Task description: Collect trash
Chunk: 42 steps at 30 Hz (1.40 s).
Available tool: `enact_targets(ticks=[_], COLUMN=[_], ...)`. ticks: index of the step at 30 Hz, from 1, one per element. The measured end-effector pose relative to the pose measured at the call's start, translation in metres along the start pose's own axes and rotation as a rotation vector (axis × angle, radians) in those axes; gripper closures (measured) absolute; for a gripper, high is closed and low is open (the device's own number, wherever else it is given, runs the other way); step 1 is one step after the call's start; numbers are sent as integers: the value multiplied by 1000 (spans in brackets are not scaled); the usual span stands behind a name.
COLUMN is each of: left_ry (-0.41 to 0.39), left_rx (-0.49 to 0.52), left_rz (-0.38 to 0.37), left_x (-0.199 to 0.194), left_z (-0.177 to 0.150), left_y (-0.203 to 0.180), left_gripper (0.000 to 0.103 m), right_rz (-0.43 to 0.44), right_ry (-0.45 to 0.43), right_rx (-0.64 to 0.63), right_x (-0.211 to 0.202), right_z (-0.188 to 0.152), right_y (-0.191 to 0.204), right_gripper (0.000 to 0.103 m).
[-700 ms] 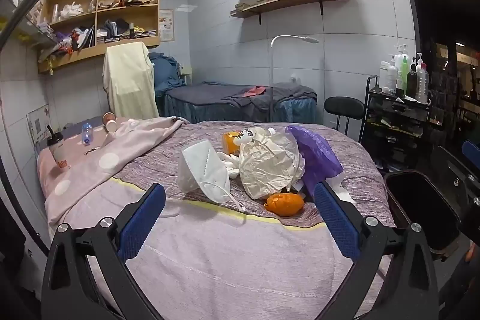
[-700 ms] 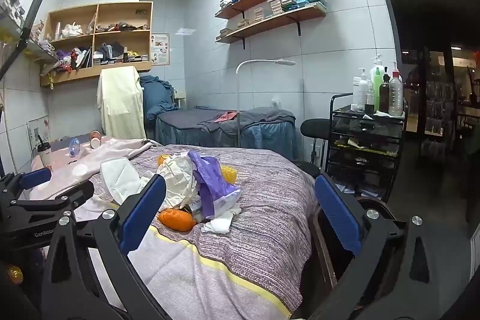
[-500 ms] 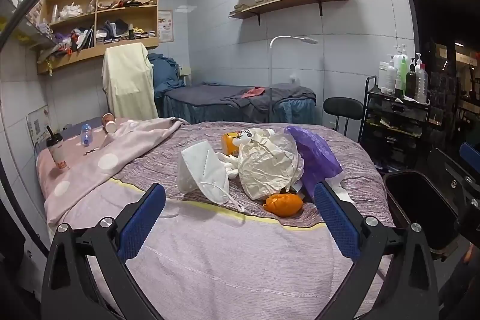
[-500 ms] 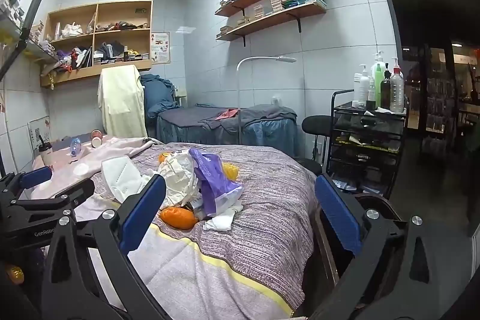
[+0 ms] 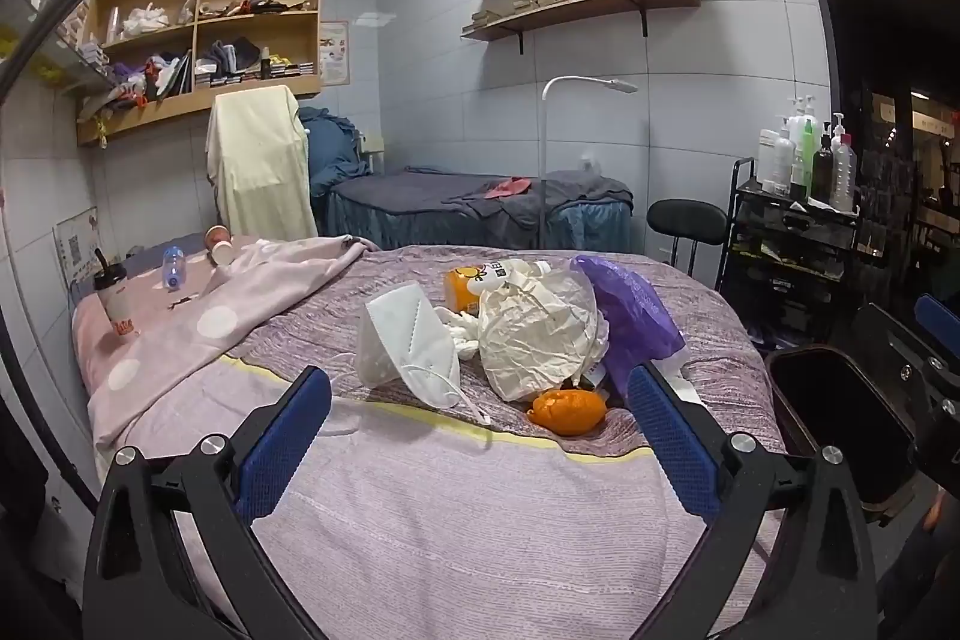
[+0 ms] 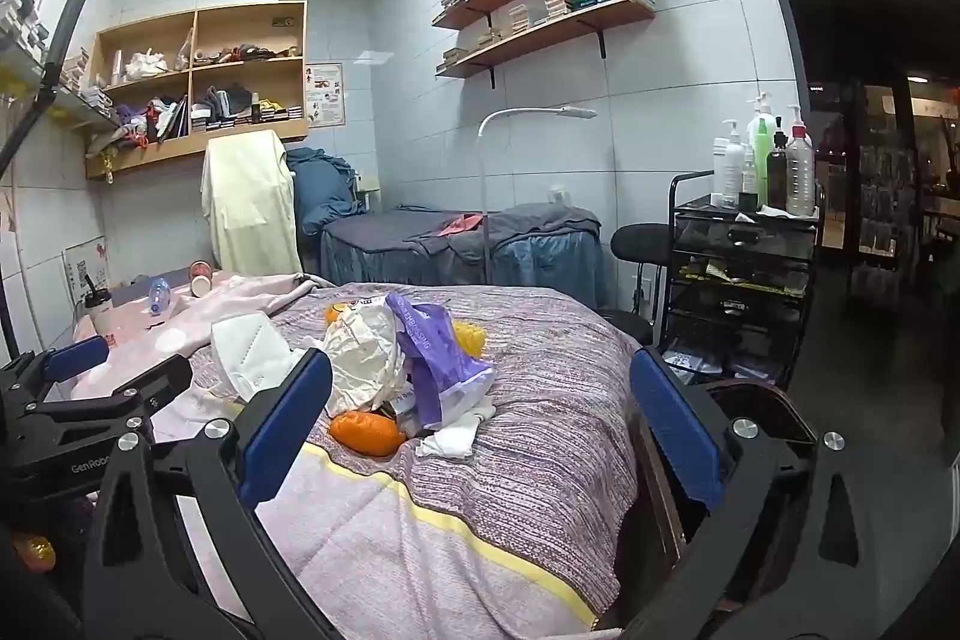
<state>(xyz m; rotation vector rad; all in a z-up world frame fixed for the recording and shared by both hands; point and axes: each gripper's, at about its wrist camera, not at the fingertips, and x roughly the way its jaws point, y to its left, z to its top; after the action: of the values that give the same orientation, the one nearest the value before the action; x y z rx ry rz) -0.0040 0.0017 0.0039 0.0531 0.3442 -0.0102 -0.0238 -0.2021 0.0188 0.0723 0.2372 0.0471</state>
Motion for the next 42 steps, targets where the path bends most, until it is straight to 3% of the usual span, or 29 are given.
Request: enact_targets(ticks=[42], left_ry=[12], left_rx=[5], left_rz=[-9], left_x=[2], left_z=[-3], left_y=[-3], left_gripper=[6], right_rz=[10], right_ry=[13], right_rx=[15], right_x=[7], right_z=[-6], right_y=[4], right_gripper=[5])
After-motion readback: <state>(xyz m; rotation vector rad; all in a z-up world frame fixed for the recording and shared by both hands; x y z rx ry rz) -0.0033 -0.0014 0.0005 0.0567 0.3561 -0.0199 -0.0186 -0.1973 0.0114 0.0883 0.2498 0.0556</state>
